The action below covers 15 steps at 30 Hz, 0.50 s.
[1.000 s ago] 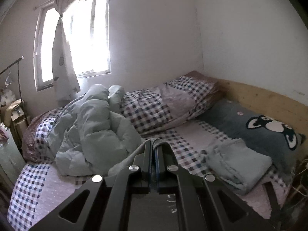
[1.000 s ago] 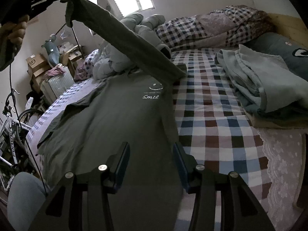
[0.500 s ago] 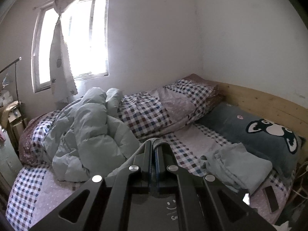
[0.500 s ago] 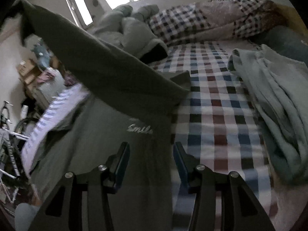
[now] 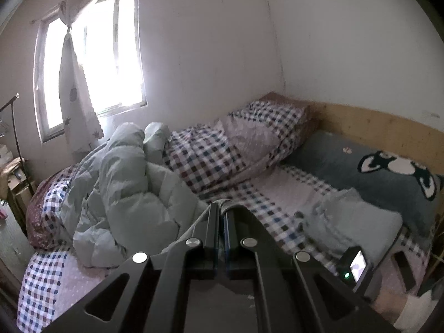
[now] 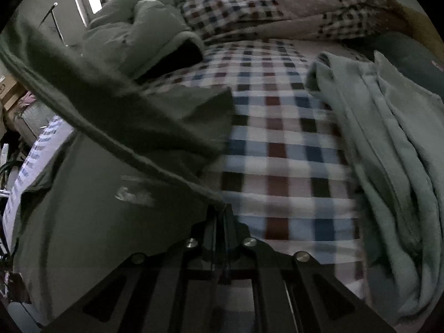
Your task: Fold clothes
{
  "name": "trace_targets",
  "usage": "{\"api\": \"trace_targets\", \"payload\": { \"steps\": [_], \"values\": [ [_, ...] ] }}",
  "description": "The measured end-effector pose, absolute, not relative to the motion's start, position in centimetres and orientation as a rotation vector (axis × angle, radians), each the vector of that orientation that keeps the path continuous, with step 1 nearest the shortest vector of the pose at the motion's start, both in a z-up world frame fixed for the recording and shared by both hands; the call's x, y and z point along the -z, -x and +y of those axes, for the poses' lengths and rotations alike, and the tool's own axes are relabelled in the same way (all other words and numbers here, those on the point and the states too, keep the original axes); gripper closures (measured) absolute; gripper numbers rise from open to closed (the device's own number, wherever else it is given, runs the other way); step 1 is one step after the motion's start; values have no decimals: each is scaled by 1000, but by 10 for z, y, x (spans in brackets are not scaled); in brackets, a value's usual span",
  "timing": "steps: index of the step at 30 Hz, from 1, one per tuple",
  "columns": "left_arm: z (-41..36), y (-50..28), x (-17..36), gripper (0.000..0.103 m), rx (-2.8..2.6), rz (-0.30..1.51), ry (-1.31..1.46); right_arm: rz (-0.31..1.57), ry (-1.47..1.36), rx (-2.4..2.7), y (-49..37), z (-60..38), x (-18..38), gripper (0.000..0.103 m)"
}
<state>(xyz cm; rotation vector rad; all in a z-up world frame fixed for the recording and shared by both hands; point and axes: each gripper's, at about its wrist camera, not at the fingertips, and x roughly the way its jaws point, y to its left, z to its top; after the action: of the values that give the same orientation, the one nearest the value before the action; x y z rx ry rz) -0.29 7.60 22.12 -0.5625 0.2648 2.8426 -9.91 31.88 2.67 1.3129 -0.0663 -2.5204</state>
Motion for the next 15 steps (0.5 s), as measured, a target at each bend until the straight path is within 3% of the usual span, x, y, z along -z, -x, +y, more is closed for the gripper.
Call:
{"api": "trace_targets", "payload": {
  "steps": [4, 6, 8, 15],
  "values": [
    [70, 1, -204, 102, -2852, 309, 591, -44, -1315, 2491, 101, 329, -13, 99],
    [68, -3, -196, 102, -2852, 339, 597, -57, -1316, 2497, 103, 335, -6, 89],
    [64, -10, -183, 101, -2852, 377, 600, -69, -1325, 2513, 102, 343, 3, 65],
    [47, -45, -141, 101, -2846, 437, 634, -52, -1340, 2512, 94, 349, 9, 65]
  ]
}}
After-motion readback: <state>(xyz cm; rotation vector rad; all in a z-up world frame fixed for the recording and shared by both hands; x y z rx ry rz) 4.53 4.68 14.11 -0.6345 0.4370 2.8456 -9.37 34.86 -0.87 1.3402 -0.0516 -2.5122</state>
